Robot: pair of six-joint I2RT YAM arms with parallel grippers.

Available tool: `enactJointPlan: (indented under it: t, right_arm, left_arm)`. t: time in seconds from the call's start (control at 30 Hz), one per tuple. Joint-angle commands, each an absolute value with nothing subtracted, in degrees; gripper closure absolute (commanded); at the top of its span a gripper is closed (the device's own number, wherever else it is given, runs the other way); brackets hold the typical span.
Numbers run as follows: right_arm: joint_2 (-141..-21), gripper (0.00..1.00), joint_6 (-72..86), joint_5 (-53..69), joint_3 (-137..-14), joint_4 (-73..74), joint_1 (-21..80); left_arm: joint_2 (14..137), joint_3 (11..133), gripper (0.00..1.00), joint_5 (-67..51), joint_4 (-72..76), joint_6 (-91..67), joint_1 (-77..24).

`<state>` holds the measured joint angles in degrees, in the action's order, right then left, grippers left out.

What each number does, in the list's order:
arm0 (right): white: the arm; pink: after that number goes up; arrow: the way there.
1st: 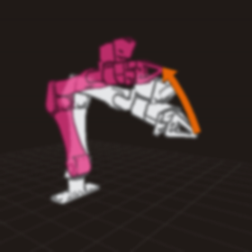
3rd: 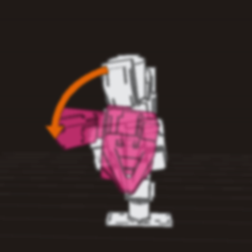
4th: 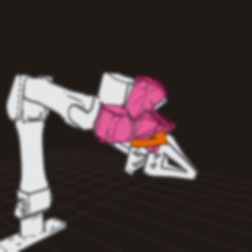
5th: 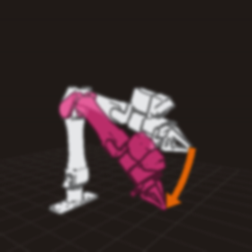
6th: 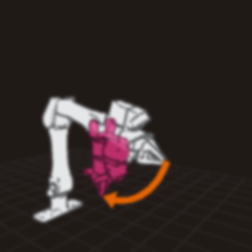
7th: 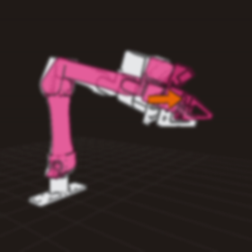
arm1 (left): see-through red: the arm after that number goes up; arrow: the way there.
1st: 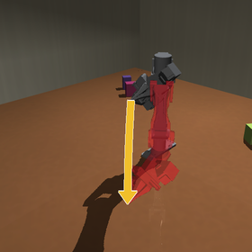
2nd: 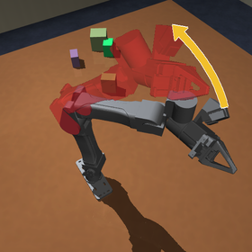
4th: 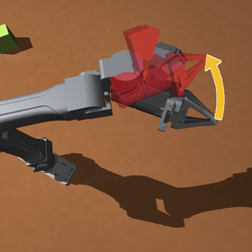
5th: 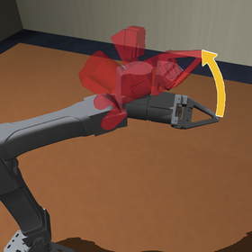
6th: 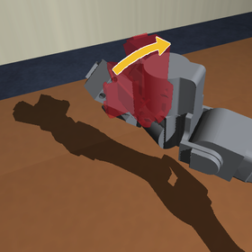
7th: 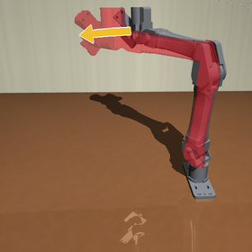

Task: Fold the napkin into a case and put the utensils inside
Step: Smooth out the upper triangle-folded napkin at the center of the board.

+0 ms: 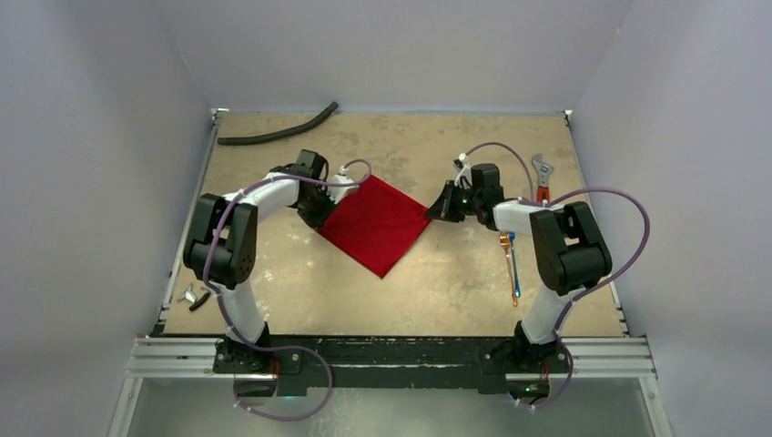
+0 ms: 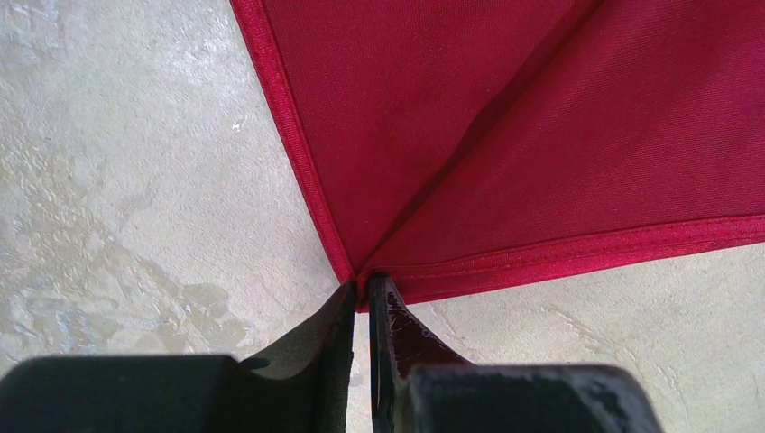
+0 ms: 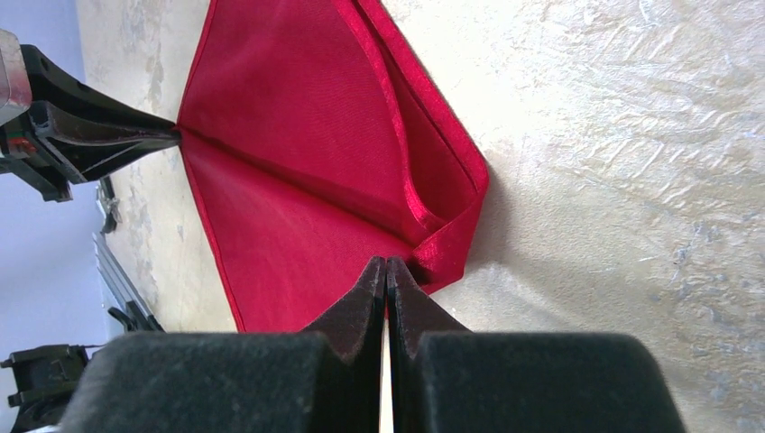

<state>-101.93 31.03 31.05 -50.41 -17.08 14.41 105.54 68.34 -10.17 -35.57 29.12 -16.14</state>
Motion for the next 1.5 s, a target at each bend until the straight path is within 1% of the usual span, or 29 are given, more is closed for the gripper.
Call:
enactJointPlan:
  t: [0.0,0.07,0.27,0.43,0.5,0.57,0.73,0.83,0.97,1.13,1.23,1.3,1.47]
  right_arm:
    - [-102.3,0.98,29.7,31.4,-49.7,-18.4,13.4]
    - [-102.5,1.0,29.2,30.4,-49.5,-18.0,13.2]
    - [-102.5,1.0,27.7,27.0,-48.8,-16.5,13.2]
    - [-103.8,1.0,27.6,26.1,-48.7,-17.6,13.2]
    - [-104.8,1.0,27.7,25.8,-48.8,-18.2,13.2]
    - [-104.9,1.0,27.7,25.8,-48.7,-18.1,13.2]
    - [-102.7,1.0,27.2,25.5,-49.0,-15.9,13.2]
    - [-101.5,1.0,26.9,25.5,-50.1,-15.0,13.2]
    - [-100.1,1.0,26.6,25.5,-52.8,-13.5,13.2]
    - [-96.9,0.84,26.8,26.5,-55.6,-11.3,13.3]
    - [-95.3,0.8,27.7,28.6,-55.7,-11.6,13.3]
    - [-95.2,0.8,28.8,30.7,-55.1,-13.0,13.5]
    - [-97.9,0.88,31.9,38.0,-52.1,-20.2,15.2]
  left_arm:
    - [106.3,67.7,0.89,-9.9,-34.2,29.0,-15.9]
    - [106.4,67.7,0.89,-9.9,-34.1,28.9,-16.0]
    - [106.4,67.4,0.89,-9.6,-34.0,29.0,-16.3]
    - [105.4,69.2,0.82,-10.9,-36.6,28.3,-16.3]
    - [104.8,71.3,0.77,-12.5,-39.9,28.4,-16.3]
    - [104.2,73.8,0.7,-12.9,-43.9,28.9,-16.3]
    - [101.8,80.1,0.67,-12.1,-50.9,30.9,-16.3]
    - [101.2,83.2,0.67,-15.2,-53.2,31.0,-16.5]
    - [101.8,81.8,0.67,-15.9,-51.3,30.8,-20.2]
    - [103.2,75.3,0.7,-17.5,-43.1,29.8,-22.1]
    - [104.7,71.6,0.74,-15.5,-39.3,30.2,-22.1]
    - [105.0,70.0,0.77,-13.7,-37.1,30.3,-22.0]
    - [104.8,68.2,0.79,-13.4,-35.5,29.9,-22.0]
